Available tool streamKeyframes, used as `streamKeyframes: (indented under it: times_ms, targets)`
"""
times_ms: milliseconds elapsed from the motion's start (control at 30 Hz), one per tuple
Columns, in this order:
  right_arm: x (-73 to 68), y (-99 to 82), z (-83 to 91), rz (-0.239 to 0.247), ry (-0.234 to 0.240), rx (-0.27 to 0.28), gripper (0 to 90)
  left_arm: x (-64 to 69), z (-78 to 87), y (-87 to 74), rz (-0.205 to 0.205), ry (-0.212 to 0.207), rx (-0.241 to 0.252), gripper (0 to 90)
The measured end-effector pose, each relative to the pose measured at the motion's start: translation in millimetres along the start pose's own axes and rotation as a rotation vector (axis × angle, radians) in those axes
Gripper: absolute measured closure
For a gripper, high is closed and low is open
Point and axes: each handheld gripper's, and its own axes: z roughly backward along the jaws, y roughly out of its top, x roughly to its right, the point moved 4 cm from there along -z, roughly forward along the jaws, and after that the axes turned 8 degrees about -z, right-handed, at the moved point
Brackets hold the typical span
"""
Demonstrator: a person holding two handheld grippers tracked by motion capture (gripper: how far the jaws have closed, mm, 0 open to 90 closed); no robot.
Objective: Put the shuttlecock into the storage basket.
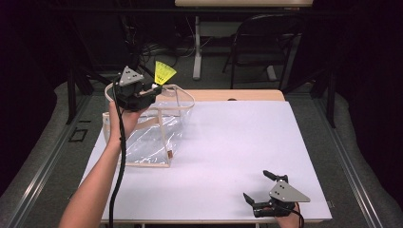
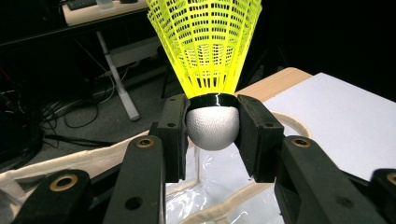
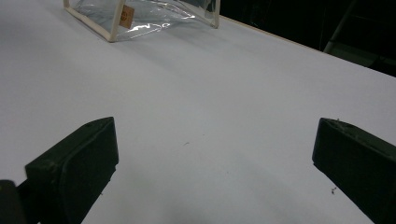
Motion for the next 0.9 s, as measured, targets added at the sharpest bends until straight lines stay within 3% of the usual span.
streamKeyframes:
  times_ms: [533,733,900]
  targets:
    - [-1.4,0.8,-0.7,0.007,0.003,0.003,0.0,-15.7,3.5,-7.7,0.018,0.027,-0.013,64.6]
    - [-3.4,1.0,-1.3,0.002,0.011,0.005,0.0,-20.7,4.8,-11.0,0.007,0.039,-0.033,64.6]
    - [-3.5,0.8,-1.9,0.004,0.008,-0.001,0.0,-33.5,10.6,-18.8,0.023,0.062,-0.044,64.6]
